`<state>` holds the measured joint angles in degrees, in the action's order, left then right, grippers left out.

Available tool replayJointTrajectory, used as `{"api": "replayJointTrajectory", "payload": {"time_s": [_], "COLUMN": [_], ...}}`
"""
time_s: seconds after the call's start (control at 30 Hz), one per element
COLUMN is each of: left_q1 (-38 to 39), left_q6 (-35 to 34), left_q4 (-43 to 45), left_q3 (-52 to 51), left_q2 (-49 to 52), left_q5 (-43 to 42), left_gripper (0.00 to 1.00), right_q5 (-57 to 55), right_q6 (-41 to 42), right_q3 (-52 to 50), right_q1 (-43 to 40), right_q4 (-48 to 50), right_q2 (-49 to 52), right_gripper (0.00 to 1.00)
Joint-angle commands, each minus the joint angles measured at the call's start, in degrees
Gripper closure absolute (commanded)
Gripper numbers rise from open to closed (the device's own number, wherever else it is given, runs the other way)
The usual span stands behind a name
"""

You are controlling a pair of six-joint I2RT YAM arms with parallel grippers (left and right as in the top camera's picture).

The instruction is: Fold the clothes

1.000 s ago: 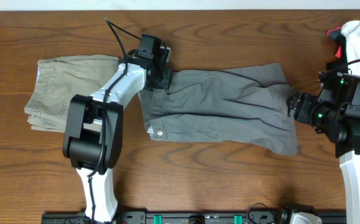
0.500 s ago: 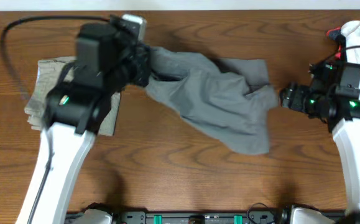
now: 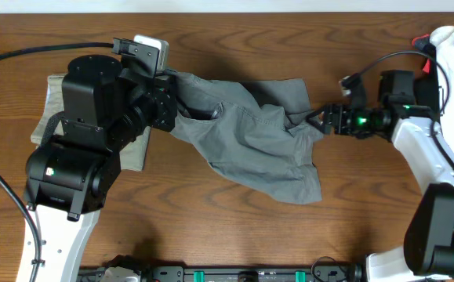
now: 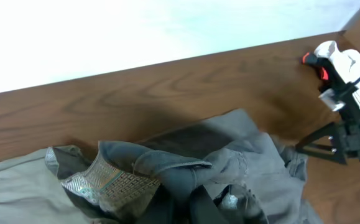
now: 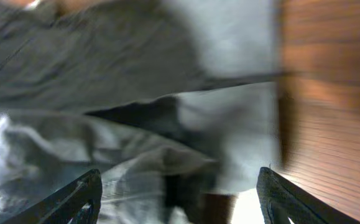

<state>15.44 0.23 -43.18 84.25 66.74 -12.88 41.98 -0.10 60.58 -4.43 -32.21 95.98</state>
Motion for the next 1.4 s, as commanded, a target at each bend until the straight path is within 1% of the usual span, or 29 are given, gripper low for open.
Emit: {"api": "replayJointTrajectory", "payload": {"time_s": [0.0,0.03,0.07,0.1,0.13,0.2,0.23,0.27,0.4,0.5,0.57,0.6,0.67,0.73,0.8,0.9,1.0,1.1,1.17,1.23,1.37], "left_q1": [-0.24,-0.24,-0.24,-0.24,-0.24,-0.24,-0.24,-0.24,-0.24,-0.24,-0.26,-0.24,-0.24,-0.24,-0.26,-0.24,-0.24,-0.24,-0.24,-0.24,-0.24], "left_q6": [0.13,0.15,0.15,0.15,0.15,0.15,0.15,0.15,0.15,0.15,0.13,0.13,0.13,0.09,-0.09,-0.09,-1.05,-2.82,-3.82,-4.22,-5.07], "left_q4": [0.39,0.42,0.44,0.5,0.55,0.55,0.55,0.55,0.63,0.92,1.01,1.01,0.94,0.74,0.55,0.48,-0.11,-0.81,-1.81,-3.19,-7.19], "left_q3": [0.52,0.52,0.52,0.52,0.52,0.52,0.55,0.52,0.55,0.57,0.96,1.29,2.19,3.37,4.42,6.01,8.46,12.37,15.74,19.19,26.14], "left_q2": [-0.52,-0.52,-0.52,-0.52,-0.52,-0.52,-0.52,-0.52,-0.81,-1.75,-2.62,-3.04,-3.89,-4.83,-5.62,-6.97,-8.04,-9.35,-10.08,-10.49,-10.6], "left_q5": [0.68,0.68,0.68,0.68,0.68,0.7,0.7,0.7,0.7,0.7,0.72,0.72,0.7,0.7,0.7,0.7,0.72,0.7,0.68,0.42,0.39], "left_gripper": [0.94,0.94,0.94,0.94,0.94,0.94,0.94,0.94,0.94,0.94,0.94,0.94,0.94,0.94,0.94,0.94,0.94,0.94,0.94,0.94,0.94], "right_q5": [7.23,8.09,8.66,8.66,8.9,10.32,11.69,12.72,15.8,18.08,17.07,15.47,8.68,-4.5,-14.05,-21.14,-27.71,-30.67,-30.64,-30.62,-31.3], "right_q6": [-3.04,-3.41,-3.45,-3.43,-3.43,-3.41,-3.43,-3.41,-3.17,-3.04,-1.9,-0.66,3.21,10.1,12.41,13.2,17.51,20.79,20.92,20.9,20.79], "right_q3": [0.11,0.11,0.11,0.11,0.11,0.13,0.13,0.22,1.14,1.75,1.95,2.01,2.01,2.01,2.01,2.01,2.01,2.73,4.24,6.93,15.5], "right_q1": [2.21,2.78,3.43,4.11,4.74,5.11,4.98,4.61,1.79,-0.81,-2.82,-3.56,-4.96,-6.05,-6.54,-6.67,-6.69,-7.39,-7.8,-7.91,-7.93], "right_q4": [0.26,0.15,0.04,0.0,0.11,0.28,0.35,0.37,0.04,0.09,0.57,0.83,1.42,0.72,-0.28,-1.03,-2.14,-3.43,-4.44,-6.12,-11.32], "right_q2": [1.14,1.36,1.53,1.64,1.64,1.4,1.14,0.59,-4.24,-11.28,-17.73,-20.59,-26.71,-33.0,-38.42,-44.81,-49.83,-53.44,-55.01,-55.65,-55.08], "right_gripper": [0.23,0.24,0.28,0.36,0.54,0.82,0.93,0.99,0.99,0.99,0.99,0.99,0.99,0.99,0.99,0.99,0.99,0.99,0.99,0.99,0.99]}}
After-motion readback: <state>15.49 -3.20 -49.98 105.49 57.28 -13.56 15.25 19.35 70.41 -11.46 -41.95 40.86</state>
